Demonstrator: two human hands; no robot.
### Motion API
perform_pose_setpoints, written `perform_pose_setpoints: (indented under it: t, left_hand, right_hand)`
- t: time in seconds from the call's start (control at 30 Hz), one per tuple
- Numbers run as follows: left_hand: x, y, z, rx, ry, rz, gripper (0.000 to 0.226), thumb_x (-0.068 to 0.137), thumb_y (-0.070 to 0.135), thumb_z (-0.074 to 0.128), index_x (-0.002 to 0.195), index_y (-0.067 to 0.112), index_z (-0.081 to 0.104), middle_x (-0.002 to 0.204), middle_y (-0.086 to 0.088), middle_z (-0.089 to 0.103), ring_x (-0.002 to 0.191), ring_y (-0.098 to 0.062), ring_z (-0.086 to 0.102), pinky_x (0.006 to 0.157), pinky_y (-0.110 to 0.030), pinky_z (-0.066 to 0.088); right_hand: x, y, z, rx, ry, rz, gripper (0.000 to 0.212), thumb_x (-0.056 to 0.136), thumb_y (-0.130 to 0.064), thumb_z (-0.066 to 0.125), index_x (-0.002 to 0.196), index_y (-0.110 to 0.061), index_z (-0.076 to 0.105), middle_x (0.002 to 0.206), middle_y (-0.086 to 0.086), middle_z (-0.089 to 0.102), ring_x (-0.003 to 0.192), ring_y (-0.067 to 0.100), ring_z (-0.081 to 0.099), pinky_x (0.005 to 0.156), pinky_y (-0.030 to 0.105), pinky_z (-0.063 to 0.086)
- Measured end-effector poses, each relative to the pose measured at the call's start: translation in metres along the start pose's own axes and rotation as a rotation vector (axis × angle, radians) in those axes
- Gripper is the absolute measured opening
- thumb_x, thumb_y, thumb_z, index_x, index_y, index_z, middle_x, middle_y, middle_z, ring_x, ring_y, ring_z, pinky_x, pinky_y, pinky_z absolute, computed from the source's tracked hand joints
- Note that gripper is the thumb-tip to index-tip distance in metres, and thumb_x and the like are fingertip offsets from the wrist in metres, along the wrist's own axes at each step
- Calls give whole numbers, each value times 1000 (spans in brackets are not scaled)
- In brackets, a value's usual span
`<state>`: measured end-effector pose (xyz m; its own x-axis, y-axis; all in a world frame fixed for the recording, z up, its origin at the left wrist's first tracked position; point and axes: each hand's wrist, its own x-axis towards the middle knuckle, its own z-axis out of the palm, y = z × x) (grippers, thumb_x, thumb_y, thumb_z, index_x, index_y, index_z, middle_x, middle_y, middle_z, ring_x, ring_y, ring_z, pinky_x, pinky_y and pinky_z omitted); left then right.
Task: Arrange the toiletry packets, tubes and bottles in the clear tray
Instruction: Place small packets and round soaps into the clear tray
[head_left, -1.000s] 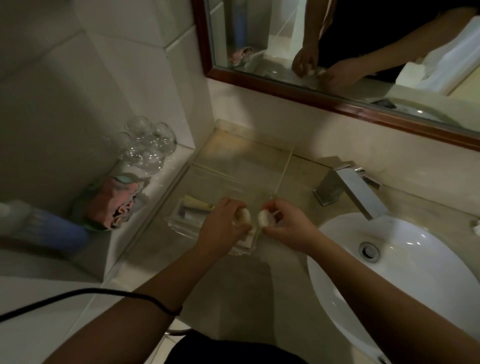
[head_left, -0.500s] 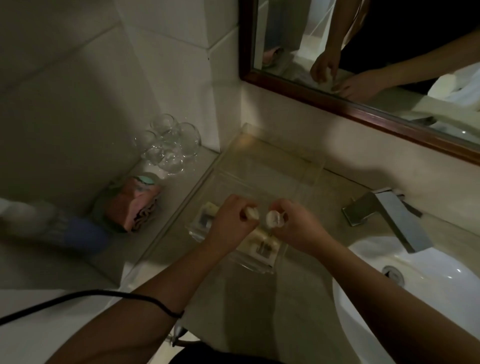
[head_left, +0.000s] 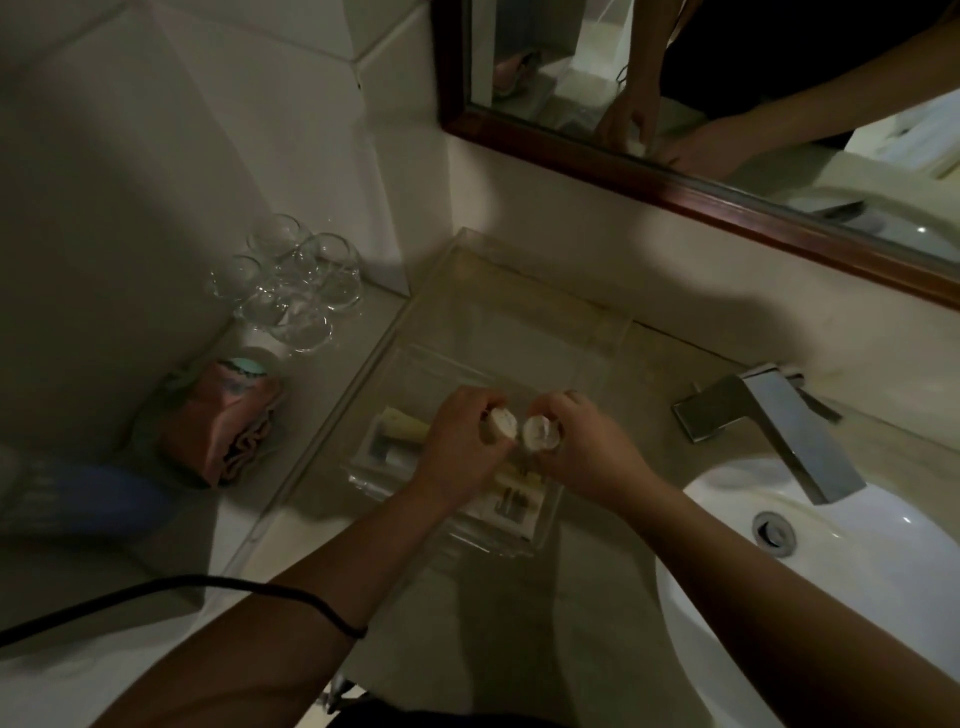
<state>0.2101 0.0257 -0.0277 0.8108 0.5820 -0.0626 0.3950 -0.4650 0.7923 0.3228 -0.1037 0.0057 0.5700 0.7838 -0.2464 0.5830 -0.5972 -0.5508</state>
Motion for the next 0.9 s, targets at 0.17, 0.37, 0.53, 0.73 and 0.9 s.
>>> perform_pose_setpoints:
  t: [0.17,0.37,0.53,0.73,0.9]
  left_hand:
    - [3,-3,13,208,-33,6,28,67,17,66,95,17,68,96,-6,64,92,-24,60,79,-35,50]
    - [3,1,21,470,-63,8,26,71,27,67,95,17,62,96,-7,64,93,-28,57,74,-36,44]
    - [2,5,23,575,-117,-21,49,68,41,69,111,22,54,111,-4,63,105,-27,54,81,-38,42]
    - [6,10,19,614,-178,-5,40,72,42,63,108,24,59,111,-4,62,106,-26,53,84,-38,40]
    - [9,8,17,655,-162,10,38,76,43,62,107,21,59,110,-7,60,105,-28,54,84,-39,40]
  right_hand:
    - [-1,3,2,-65,3,2,45,74,-48,73,110,-27,56,107,-2,57,91,21,59,71,36,51]
    - [-9,8,0,-117,60,97,41,78,-52,66,109,-27,56,102,-4,62,86,17,61,72,39,55]
    - [-14,9,6,-88,100,161,38,79,-55,62,107,-30,57,95,-7,65,81,14,62,69,37,56]
    - [-16,1,11,-105,126,231,36,81,-57,57,102,-28,57,86,-6,65,75,15,63,65,34,55]
    - [-5,-6,16,-312,87,288,36,82,-60,52,78,-24,51,70,-7,57,64,14,58,59,29,50]
